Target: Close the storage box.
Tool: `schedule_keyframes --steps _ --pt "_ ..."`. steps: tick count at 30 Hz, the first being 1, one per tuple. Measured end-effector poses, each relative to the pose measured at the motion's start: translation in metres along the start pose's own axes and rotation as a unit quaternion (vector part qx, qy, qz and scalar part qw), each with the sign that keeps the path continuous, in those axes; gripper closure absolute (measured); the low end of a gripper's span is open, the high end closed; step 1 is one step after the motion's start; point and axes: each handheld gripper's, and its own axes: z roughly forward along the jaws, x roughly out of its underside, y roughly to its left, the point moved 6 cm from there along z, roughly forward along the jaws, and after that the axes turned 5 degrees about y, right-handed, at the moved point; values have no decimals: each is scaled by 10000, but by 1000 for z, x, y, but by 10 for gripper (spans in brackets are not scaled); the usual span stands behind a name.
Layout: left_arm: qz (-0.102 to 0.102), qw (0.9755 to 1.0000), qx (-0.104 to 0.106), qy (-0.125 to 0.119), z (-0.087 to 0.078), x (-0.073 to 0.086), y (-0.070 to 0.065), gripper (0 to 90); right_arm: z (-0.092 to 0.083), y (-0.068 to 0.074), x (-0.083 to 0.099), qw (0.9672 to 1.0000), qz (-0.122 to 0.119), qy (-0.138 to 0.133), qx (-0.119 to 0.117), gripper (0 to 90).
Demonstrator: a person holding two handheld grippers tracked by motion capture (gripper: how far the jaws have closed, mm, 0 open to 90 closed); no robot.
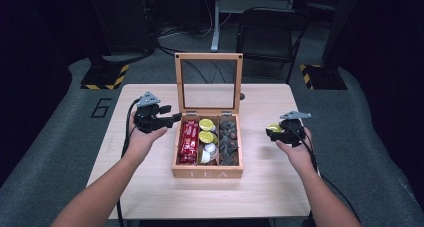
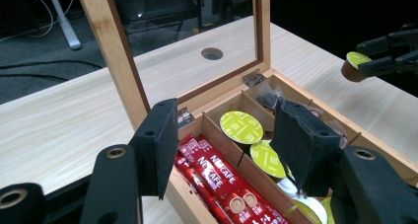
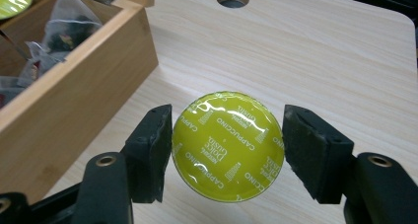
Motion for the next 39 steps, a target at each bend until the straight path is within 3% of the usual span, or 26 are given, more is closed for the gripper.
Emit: schedule_keyframes --steps 22,39 --pt "-17 10000 7 -3 2 1 0 431 8 -20 23 9991 280 180 270 368" --pt "-72 10000 -29 -12 1 3 4 430 16 -34 48 9966 457 495 463 367"
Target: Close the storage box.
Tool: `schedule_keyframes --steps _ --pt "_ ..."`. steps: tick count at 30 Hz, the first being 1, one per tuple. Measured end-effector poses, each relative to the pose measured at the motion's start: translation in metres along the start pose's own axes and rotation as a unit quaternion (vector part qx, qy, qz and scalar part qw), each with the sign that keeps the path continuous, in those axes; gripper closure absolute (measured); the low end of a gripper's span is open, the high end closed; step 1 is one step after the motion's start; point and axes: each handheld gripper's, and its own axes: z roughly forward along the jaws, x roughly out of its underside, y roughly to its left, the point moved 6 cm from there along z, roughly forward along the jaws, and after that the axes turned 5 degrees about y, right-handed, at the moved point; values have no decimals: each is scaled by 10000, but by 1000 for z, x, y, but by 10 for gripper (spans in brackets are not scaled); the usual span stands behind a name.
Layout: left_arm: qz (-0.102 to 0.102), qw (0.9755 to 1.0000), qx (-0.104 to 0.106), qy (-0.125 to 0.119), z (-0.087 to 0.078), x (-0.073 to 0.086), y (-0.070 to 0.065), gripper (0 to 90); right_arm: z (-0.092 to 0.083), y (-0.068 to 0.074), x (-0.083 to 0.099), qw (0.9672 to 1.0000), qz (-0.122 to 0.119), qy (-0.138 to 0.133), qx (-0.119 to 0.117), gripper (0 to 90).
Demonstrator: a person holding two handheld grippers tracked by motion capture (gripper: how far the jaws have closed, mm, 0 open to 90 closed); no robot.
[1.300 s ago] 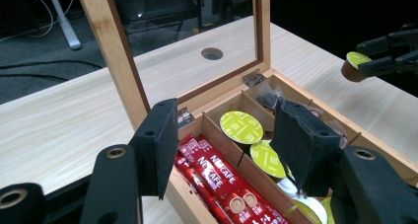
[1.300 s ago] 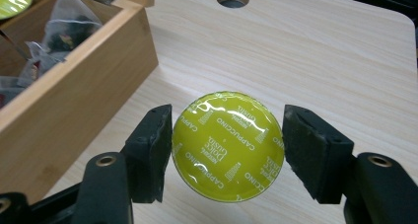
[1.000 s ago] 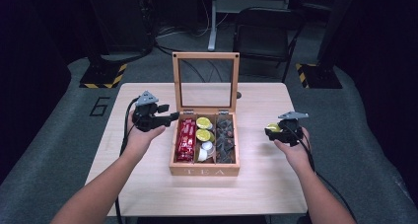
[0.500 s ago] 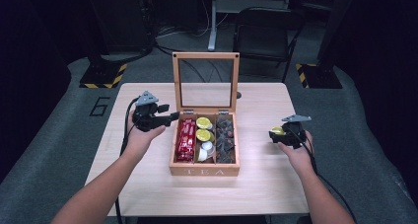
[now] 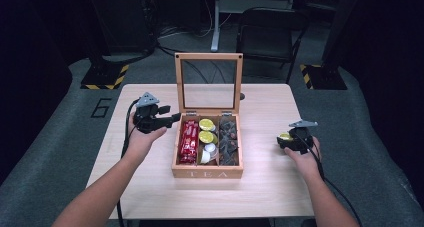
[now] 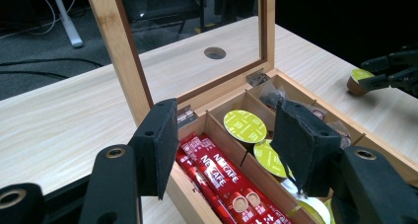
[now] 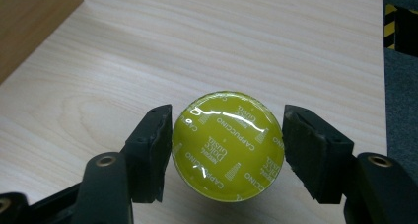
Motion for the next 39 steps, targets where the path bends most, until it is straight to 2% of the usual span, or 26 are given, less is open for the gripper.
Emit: schedule_keyframes --steps 3,4,6,10,24,26,27,28,32,36,37,39 --pt "-8 10000 2 -6 0 0 0 430 3 0 4 10000 -32 62 35 367" --pt "-21 10000 1 -7 0 0 0 430 3 2 5 9999 79 93 22 366" --pt "-26 10000 4 14 0 1 0 430 3 0 4 10000 -19 41 33 366" --pt "-20 10000 3 6 0 1 0 430 2 0 5 9999 10 109 20 365" --pt "-41 10000 -14 -4 1 3 2 428 -4 -4 -3 9998 157 -84 4 330" --pt "-41 10000 -18 -7 0 3 2 428 -9 -4 -9 9999 68 -109 -17 329" --pt "-36 10000 -14 1 0 3 2 428 -10 -3 -10 9999 111 -103 -33 329" --pt "-37 10000 -18 0 -1 3 2 428 -11 -3 -13 9999 8 -143 -31 329" --pt "-40 10000 -32 -13 -1 3 3 429 -17 2 -23 9996 -98 -258 -82 329" --pt "-41 10000 -29 -13 -3 4 5 428 -22 12 -36 9990 -222 -341 -165 349" --pt "-43 10000 -31 -16 -3 4 5 428 -24 13 -39 9987 -325 -339 -203 358" --pt "-54 10000 -36 -10 -4 4 6 428 -26 20 -46 9986 -307 -367 -231 363"
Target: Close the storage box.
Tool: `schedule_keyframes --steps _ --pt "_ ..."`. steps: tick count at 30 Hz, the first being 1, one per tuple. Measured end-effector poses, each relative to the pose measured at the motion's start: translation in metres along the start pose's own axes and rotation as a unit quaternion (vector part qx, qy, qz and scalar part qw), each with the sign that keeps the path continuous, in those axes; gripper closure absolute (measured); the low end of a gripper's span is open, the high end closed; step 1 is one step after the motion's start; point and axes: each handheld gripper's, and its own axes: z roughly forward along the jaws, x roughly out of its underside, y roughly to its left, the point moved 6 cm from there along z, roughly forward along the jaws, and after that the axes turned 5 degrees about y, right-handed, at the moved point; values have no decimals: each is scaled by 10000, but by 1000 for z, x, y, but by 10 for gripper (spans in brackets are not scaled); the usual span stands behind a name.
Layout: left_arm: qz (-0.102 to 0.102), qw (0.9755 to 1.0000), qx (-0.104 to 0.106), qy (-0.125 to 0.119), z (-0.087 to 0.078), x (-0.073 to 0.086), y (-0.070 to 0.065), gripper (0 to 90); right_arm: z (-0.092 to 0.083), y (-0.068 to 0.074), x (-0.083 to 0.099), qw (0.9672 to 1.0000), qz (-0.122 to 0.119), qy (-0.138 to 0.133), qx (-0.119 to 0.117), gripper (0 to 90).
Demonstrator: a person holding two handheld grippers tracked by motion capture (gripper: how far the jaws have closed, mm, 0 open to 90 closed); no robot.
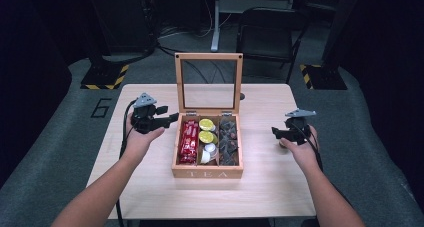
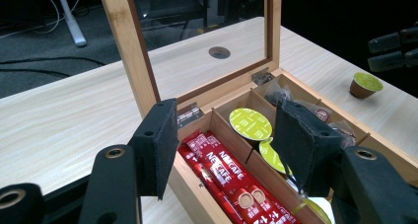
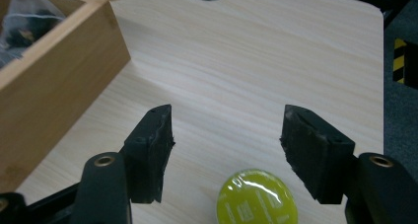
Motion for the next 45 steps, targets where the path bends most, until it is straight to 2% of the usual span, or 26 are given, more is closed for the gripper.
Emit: schedule_keyframes --steps 2,9,14,18,24,27,31,34,39,45 --pt "-16 10000 -2 -21 0 0 1 428 -1 4 -8 9999 -90 -79 -32 369" --pt "-21 10000 -13 -26 -1 0 2 428 -10 23 -38 9990 -187 -296 -263 381" --pt "-35 10000 10 -40 1 0 2 428 -17 39 -61 9970 -282 -477 -544 414" --pt "-5 10000 17 -19 1 0 2 428 -20 49 -75 9953 -353 -604 -665 429" --pt "101 9999 -14 -42 3 -9 -1 428 -18 67 -92 9940 -380 -423 -930 428" --pt "87 9998 42 -164 4 -12 -2 428 -18 75 -97 9929 -420 -492 -996 428" --pt "34 10000 -71 -23 6 -9 3 428 -16 83 -100 9916 -390 -574 -1092 409" --pt "-46 9999 -113 -29 7 -7 8 425 -12 87 -101 9915 -507 -526 -1076 401" --pt "-227 9995 -146 -145 5 -8 16 415 -11 89 -106 9912 -535 -544 -1080 405" --pt "-282 9993 -155 -179 1 -7 21 402 -9 87 -117 9917 -618 -567 -979 411"
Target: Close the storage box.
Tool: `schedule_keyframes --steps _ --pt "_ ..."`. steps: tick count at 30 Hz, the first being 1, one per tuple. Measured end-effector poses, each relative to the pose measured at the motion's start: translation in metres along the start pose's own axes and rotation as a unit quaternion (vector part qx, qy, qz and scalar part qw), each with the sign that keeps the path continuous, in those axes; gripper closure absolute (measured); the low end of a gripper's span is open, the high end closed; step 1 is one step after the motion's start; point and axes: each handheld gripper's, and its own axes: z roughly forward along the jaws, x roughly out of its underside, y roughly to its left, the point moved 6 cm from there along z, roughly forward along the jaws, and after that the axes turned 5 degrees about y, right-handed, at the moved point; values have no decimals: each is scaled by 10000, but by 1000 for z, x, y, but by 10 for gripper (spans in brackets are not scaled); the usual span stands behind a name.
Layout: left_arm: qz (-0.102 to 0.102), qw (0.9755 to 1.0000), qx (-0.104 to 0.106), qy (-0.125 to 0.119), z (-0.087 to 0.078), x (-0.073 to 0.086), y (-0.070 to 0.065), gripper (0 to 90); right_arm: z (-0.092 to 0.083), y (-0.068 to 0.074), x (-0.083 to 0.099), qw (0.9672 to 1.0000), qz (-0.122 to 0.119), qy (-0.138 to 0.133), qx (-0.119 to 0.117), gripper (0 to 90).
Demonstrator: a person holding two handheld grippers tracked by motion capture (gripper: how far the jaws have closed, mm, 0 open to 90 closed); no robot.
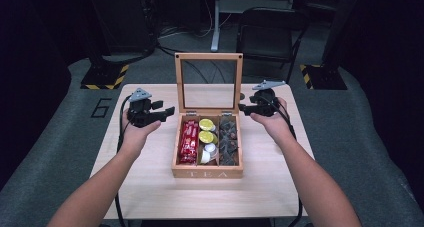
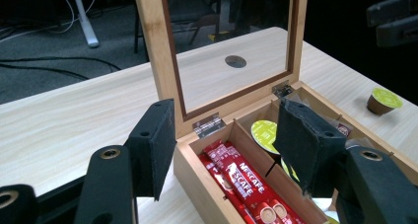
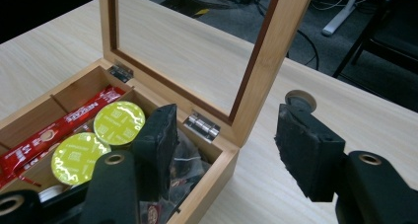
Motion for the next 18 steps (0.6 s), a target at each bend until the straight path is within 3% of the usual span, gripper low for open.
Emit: schedule_keyframes --steps 4,9,18 --pt "66 10000 19 40 -3 0 -1 394 7 -4 -7 9998 209 -76 -15 412" --pt "145 9999 34 82 -3 2 -2 395 18 -7 -13 9998 173 -27 46 428" --pt "242 9996 45 107 -5 6 -4 395 34 -13 -18 9994 336 22 61 427"
